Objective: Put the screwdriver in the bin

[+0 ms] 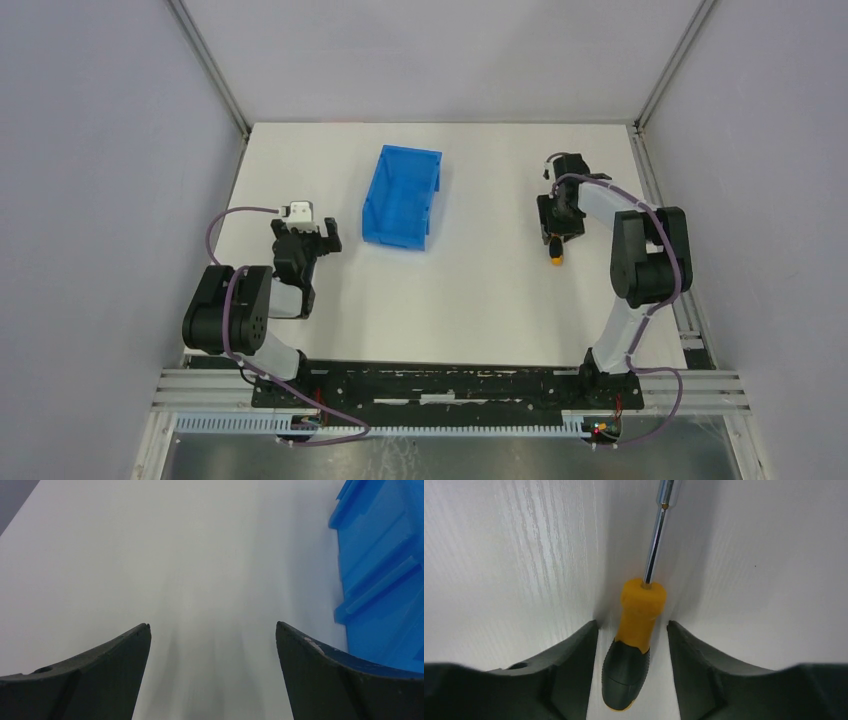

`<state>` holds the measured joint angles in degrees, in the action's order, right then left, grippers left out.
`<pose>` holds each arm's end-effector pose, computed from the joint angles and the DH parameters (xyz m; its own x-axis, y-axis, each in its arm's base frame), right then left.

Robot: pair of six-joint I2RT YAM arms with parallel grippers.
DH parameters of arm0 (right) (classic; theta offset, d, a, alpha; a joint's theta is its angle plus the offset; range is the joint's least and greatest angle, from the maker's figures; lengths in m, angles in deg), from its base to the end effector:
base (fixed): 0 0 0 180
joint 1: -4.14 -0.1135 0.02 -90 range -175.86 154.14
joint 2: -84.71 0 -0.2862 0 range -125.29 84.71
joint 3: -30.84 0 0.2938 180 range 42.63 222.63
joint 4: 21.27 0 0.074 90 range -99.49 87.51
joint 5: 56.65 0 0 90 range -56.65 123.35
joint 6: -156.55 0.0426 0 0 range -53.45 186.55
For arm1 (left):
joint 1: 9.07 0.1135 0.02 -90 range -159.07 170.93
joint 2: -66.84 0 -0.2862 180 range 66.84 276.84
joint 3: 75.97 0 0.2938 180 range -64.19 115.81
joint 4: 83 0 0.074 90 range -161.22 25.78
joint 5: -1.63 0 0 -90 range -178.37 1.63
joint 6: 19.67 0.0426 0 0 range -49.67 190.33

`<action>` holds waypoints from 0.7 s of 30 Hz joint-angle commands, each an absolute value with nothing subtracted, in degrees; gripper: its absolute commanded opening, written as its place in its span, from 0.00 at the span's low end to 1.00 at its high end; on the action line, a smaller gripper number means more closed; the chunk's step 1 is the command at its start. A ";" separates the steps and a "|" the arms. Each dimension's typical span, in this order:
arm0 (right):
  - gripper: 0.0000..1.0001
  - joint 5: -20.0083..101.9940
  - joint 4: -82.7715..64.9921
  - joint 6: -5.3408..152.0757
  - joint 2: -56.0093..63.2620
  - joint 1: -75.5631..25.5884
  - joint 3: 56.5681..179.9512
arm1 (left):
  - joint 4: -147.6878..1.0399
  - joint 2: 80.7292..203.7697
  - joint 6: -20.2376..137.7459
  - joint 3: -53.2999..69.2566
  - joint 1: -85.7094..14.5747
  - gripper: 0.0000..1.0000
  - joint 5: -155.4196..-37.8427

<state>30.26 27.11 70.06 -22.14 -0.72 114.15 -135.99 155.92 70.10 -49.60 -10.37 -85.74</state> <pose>0.4072 0.0323 0.1593 -0.9496 -0.0194 -0.3129 -0.0098 0.9994 -0.0321 0.2650 -0.0041 0.1189 -0.1687 -0.0002 -0.9857 -0.0232 0.9997 0.0038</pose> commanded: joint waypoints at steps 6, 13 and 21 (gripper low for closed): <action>0.00 28.62 25.10 71.91 -23.29 -0.86 117.42 | -137.49 154.77 68.84 -49.68 -10.03 1.00 -86.17; 0.00 29.09 44.58 75.45 -23.63 -0.88 145.51 | -137.49 154.72 68.84 -49.69 -10.03 1.00 -86.14; 0.00 35.10 31.65 86.63 -19.86 -8.69 147.32 | -137.49 154.79 68.84 -49.71 -10.03 1.00 -86.22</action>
